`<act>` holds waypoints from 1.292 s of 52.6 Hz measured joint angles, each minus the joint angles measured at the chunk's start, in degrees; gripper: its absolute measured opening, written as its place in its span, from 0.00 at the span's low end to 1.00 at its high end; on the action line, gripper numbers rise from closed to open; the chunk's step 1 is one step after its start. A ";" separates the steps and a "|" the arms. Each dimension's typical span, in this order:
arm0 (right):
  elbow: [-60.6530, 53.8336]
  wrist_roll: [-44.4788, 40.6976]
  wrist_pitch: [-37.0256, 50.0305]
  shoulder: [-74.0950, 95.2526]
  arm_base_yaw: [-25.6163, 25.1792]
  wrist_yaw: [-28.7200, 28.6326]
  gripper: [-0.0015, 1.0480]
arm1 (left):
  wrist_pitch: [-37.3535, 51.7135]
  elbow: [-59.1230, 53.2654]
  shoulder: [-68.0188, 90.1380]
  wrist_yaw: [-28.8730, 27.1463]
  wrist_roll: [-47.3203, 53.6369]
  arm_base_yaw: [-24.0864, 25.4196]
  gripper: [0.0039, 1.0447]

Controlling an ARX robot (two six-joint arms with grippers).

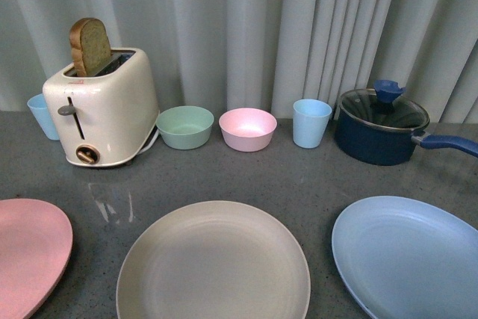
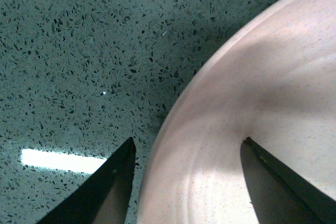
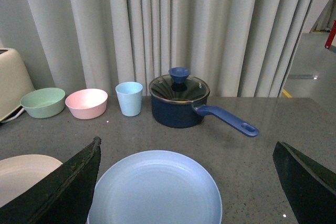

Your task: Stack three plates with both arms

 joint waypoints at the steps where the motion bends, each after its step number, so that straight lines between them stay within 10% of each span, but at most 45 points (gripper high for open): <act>1: 0.00 -0.02 0.00 0.00 0.00 0.00 0.93 | 0.00 0.13 0.11 0.00 0.00 0.00 0.53; 24: 0.00 -0.02 0.00 0.00 0.00 0.00 0.93 | -4.31 1.09 -1.49 5.79 -0.48 0.77 0.05; 68: 0.00 -0.02 0.00 0.00 0.00 0.00 0.93 | -15.21 8.59 -13.62 20.98 -14.21 3.85 0.03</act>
